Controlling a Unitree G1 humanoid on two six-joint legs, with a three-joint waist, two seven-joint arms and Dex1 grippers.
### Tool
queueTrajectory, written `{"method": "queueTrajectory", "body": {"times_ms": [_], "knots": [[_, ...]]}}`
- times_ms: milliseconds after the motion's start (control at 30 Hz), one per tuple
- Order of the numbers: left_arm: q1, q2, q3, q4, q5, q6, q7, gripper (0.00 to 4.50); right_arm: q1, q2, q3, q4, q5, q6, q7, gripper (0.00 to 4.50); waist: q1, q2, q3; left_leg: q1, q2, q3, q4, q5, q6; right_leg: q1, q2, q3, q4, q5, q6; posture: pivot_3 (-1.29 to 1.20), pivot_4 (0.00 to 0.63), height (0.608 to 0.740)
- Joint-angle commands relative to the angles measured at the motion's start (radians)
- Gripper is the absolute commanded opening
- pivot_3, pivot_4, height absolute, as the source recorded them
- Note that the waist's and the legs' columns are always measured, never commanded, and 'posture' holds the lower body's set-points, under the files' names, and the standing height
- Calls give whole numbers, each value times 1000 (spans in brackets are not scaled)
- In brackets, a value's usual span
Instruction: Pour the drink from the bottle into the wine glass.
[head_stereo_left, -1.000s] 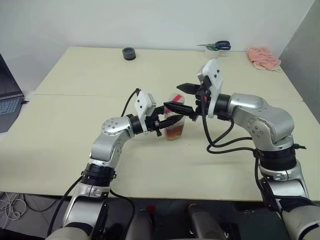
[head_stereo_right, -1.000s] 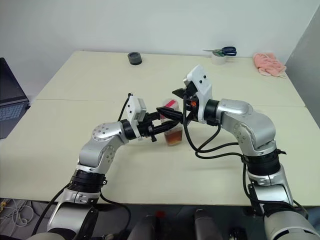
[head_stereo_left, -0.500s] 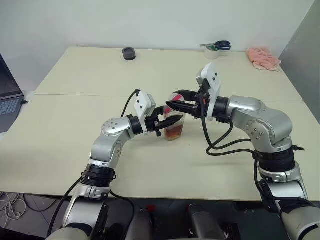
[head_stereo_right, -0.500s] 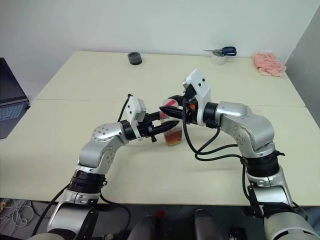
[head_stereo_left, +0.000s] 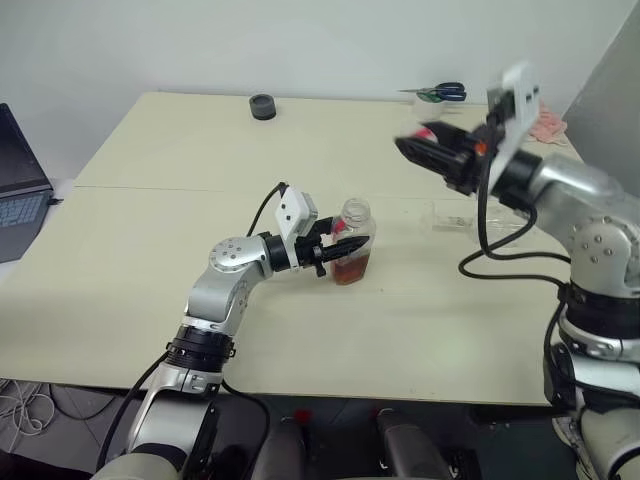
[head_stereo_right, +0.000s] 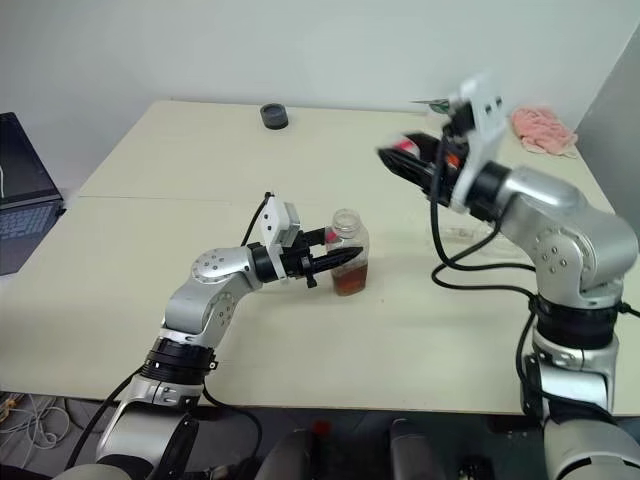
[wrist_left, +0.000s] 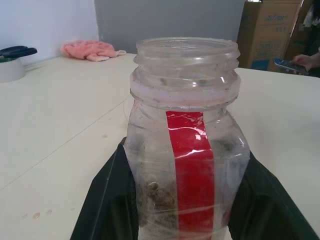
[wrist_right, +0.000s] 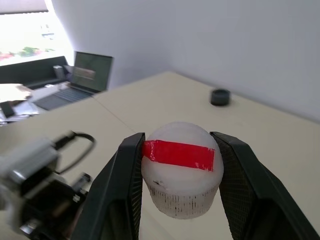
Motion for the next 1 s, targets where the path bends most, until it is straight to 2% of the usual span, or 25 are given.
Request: {"method": "queueTrajectory", "body": {"times_ms": [33, 67, 133, 267, 333, 367, 633, 833, 900, 1000], "knots": [[-39, -8, 17, -8, -8, -42, -10, 1713, 234, -34, -94, -31, -126, -85, -112, 1741, 10, -2, -1, 0, 0, 0, 0, 0, 0, 0, 0, 0, 0, 0, 0, 0, 150, 740], [-45, -11, 20, -2, -7, -47, -10, 1713, 347, -21, -111, -34, -174, -146, -140, 1741, 16, -2, -1, 0, 0, -1, -1, 0, 0, 1, 0, -2, -1, 0, 0, 0, 150, 740], [-53, -16, 23, 10, -6, -55, -10, 1713, 483, 26, -143, -38, -209, -222, -183, 1741, 23, -2, -1, 0, -1, -1, -1, 0, 0, 0, -1, -1, -1, -1, 1, 0, 150, 740], [-65, -22, 26, 25, -6, -66, -13, 1713, 615, 81, -131, -9, -264, -317, -211, 1741, 0, 0, 0, 1, -1, 6, -1, 0, 0, -1, -1, 7, 1, -1, 2, 0, 150, 740], [-70, -25, 27, 30, -4, -68, -15, 1713, 648, 102, -112, 27, -292, -368, -215, 1741, -7, 0, 0, 2, 0, 6, 1, 0, 0, -1, 0, 8, 0, -3, 7, 0, 150, 740], [-74, -27, 27, 34, -2, -70, -16, 1713, 652, 114, -113, 44, -297, -389, -219, 1741, -9, 0, 0, 3, 0, 6, 1, 0, 0, 0, 1, 8, 0, -2, 8, 0, 150, 740], [-85, -16, 40, 58, 7, -86, -8, 1713, 598, 99, -146, 87, -293, -400, -221, 4398, -9, 0, 0, 4, 1, 6, 1, 0, 0, 2, 2, 8, -1, -2, 8, 0, 150, 740], [-101, -2, 73, 116, 29, -121, 39, 1713, 531, 20, -117, -31, -238, -327, -145, 4500, -6, 0, 0, 4, 1, 5, 1, 0, 0, 2, 2, 8, 0, -2, 8, 0, 150, 740], [-106, 5, 89, 138, 37, -135, 58, 1713, 507, -21, -86, -84, -206, -265, -100, 4500, -6, 0, 0, 4, 1, 5, 1, 0, 0, 2, 2, 8, 0, -2, 8, 0, 150, 740], [-117, 27, 138, 185, 49, -148, 128, 1713, 436, -89, 15, -212, -77, -116, 22, 4500, -9, 0, 0, 4, 1, 5, 1, 0, 0, 2, 3, 8, 0, -2, 8, 0, 150, 740]]}}
